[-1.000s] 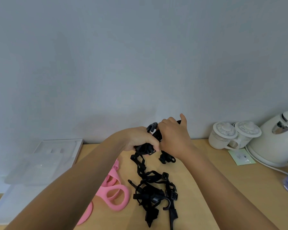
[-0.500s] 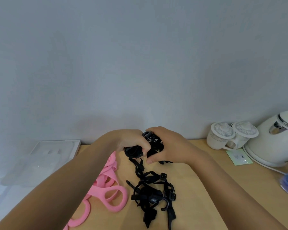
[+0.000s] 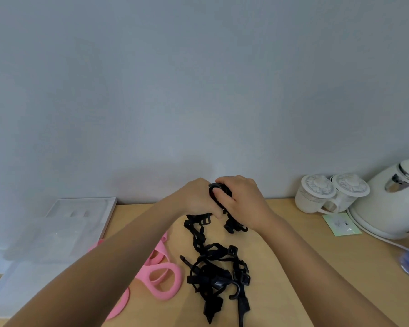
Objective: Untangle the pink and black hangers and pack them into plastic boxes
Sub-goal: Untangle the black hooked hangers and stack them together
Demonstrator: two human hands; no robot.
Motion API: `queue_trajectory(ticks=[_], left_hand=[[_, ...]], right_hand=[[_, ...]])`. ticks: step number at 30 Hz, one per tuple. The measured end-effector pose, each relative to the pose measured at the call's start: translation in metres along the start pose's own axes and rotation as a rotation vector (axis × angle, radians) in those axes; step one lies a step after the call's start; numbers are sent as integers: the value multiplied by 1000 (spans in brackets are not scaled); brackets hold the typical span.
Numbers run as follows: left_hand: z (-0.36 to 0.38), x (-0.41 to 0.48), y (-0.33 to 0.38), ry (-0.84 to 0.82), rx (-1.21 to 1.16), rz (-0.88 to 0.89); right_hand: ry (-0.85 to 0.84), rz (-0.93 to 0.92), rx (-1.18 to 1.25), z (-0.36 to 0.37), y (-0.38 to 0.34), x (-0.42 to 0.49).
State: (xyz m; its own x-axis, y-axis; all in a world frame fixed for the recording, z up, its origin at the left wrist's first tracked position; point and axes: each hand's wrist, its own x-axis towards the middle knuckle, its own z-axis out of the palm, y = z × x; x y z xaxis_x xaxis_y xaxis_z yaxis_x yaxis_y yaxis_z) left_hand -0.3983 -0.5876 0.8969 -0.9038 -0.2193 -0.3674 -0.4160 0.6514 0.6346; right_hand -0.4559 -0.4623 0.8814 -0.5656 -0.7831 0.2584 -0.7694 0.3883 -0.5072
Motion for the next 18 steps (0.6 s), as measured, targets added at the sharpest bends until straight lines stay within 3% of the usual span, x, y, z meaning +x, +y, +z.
queue_trajectory(ticks=[4,7,10,15,18], left_hand=[[6,5,-1,103,28,-15],[7,7,1,160,45,11],[6,6,-1,186,117,-14],[8,6,-1,166,479,-54],[10,6,2,131,562,-59]], right_hand=[[156,-8,8,10,-2,-1],[192,72,174,10,-6,-1],[67,140,289,6,-7,-1],[-182,-37,-86,-1,-1,-2],[-375,5,-117,4,1,-1]])
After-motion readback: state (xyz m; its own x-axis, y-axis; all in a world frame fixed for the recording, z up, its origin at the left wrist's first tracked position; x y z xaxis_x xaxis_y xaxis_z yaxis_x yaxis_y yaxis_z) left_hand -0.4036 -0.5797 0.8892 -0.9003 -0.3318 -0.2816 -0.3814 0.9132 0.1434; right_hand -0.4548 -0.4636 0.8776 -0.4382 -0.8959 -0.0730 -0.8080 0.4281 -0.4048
